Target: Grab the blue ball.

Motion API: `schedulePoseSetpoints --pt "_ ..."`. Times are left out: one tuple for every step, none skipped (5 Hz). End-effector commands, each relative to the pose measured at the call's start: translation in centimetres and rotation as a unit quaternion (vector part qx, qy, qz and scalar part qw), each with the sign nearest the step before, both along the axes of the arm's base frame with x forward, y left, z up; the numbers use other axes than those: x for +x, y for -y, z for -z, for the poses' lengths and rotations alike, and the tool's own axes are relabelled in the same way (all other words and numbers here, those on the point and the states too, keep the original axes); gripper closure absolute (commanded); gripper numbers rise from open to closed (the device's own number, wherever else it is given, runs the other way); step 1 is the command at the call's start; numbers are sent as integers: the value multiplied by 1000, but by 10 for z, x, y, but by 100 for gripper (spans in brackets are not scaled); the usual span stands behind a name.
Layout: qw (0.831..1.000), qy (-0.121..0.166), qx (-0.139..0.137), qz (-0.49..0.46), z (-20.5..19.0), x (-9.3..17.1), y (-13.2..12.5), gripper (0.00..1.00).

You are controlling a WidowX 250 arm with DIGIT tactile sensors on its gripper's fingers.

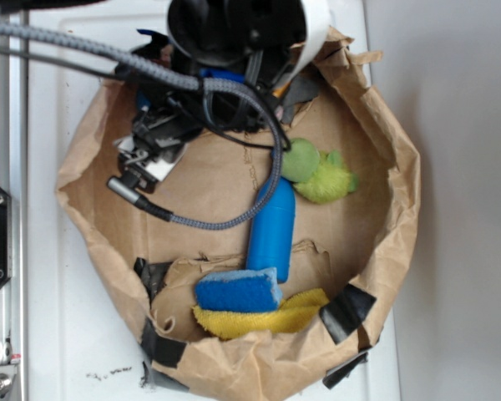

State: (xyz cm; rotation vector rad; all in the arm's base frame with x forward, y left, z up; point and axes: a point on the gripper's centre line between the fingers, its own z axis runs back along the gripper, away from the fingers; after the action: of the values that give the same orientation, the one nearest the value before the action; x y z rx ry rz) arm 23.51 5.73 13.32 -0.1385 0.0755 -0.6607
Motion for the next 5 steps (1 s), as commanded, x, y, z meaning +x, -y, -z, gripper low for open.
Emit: schedulePoseSetpoints --pt "999 37 -1 3 13 7 -4 0" --pt "998 56 14 -2 32 7 0 0" --pt "998 55 19 2 39 8 2 0" --pt "998 57 27 13 46 3 3 0" --pt "998 59 22 28 42 -2 11 0"
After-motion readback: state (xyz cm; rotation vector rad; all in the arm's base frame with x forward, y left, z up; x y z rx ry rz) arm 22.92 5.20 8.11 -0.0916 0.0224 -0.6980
